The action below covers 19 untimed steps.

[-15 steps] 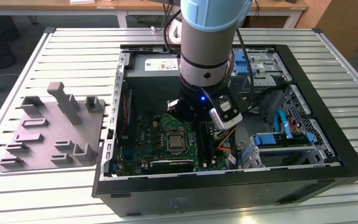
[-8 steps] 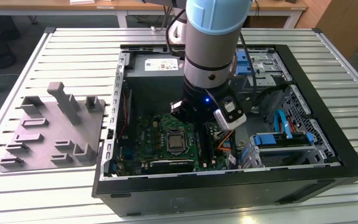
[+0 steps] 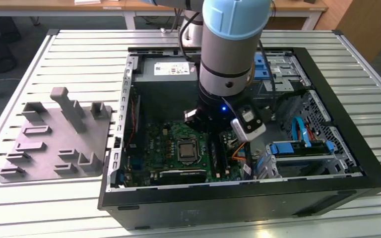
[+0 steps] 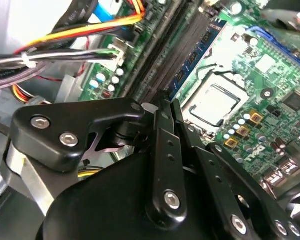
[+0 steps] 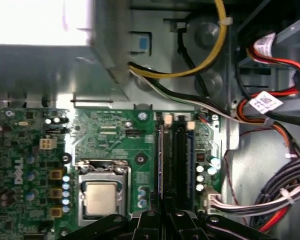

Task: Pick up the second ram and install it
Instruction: 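Insert the second ram into the second slot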

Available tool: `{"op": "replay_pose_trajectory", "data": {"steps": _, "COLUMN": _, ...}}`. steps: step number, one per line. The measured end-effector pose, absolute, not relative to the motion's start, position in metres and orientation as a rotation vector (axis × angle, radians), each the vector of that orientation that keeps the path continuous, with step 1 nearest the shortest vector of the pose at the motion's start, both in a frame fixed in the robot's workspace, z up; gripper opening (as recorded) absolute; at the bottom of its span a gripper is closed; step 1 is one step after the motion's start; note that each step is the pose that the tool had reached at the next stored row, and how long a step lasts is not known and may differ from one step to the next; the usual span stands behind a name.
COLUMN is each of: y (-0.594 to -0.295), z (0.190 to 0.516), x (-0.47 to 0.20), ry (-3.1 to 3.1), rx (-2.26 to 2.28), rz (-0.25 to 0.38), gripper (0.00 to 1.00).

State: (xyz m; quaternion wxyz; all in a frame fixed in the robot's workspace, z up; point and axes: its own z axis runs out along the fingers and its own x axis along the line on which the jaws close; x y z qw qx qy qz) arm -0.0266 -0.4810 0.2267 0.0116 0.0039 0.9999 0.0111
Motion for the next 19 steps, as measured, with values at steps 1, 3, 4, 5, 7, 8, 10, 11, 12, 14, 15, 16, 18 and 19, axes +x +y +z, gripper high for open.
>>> {"op": "replay_pose_trajectory", "data": {"steps": 1, "y": -0.4812, "z": 0.2266, "x": -0.0249, "ry": 3.118, "rx": 0.012, "rz": 0.034, "gripper": 0.14}}
{"op": "replay_pose_trajectory", "data": {"steps": 3, "y": -0.4816, "z": 0.2258, "x": -0.0242, "ry": 3.118, "rx": 0.014, "rz": 0.034, "gripper": 0.14}}
{"op": "replay_pose_trajectory", "data": {"steps": 4, "y": -0.4819, "z": 0.2252, "x": -0.0242, "ry": 3.118, "rx": 0.017, "rz": 0.034, "gripper": 0.14}}
{"op": "replay_pose_trajectory", "data": {"steps": 5, "y": -0.4822, "z": 0.2245, "x": -0.0242, "ry": 3.118, "rx": 0.021, "rz": 0.034, "gripper": 0.14}}
{"op": "replay_pose_trajectory", "data": {"steps": 7, "y": -0.4828, "z": 0.2232, "x": -0.0242, "ry": 3.118, "rx": 0.031, "rz": 0.034, "gripper": 0.14}}
{"op": "replay_pose_trajectory", "data": {"steps": 8, "y": -0.4831, "z": 0.2226, "x": -0.0242, "ry": 3.118, "rx": 0.035, "rz": 0.034, "gripper": 0.14}}
{"op": "replay_pose_trajectory", "data": {"steps": 10, "y": -0.4834, "z": 0.2219, "x": -0.0238, "ry": 3.118, "rx": 0.04, "rz": 0.034, "gripper": 0.14}}
{"op": "replay_pose_trajectory", "data": {"steps": 11, "y": -0.4836, "z": 0.2217, "x": -0.0235, "ry": 3.118, "rx": 0.041, "rz": 0.034, "gripper": 0.14}}
{"op": "replay_pose_trajectory", "data": {"steps": 12, "y": -0.4837, "z": 0.2216, "x": -0.0231, "ry": 3.118, "rx": 0.041, "rz": 0.034, "gripper": 0.14}}
{"op": "replay_pose_trajectory", "data": {"steps": 14, "y": -0.4839, "z": 0.2215, "x": -0.0226, "ry": 3.118, "rx": 0.042, "rz": 0.032, "gripper": 0.14}}
{"op": "replay_pose_trajectory", "data": {"steps": 15, "y": -0.484, "z": 0.2214, "x": -0.0226, "ry": 3.118, "rx": 0.042, "rz": 0.031, "gripper": 0.14}}
{"op": "replay_pose_trajectory", "data": {"steps": 16, "y": -0.4841, "z": 0.2214, "x": -0.0226, "ry": 3.118, "rx": 0.042, "rz": 0.029, "gripper": 0.14}}
{"op": "replay_pose_trajectory", "data": {"steps": 18, "y": -0.4845, "z": 0.2213, "x": -0.0225, "ry": 3.118, "rx": 0.042, "rz": 0.025, "gripper": 0.14}}
{"op": "replay_pose_trajectory", "data": {"steps": 19, "y": -0.4846, "z": 0.2212, "x": -0.0224, "ry": 3.118, "rx": 0.042, "rz": 0.022, "gripper": 0.14}}
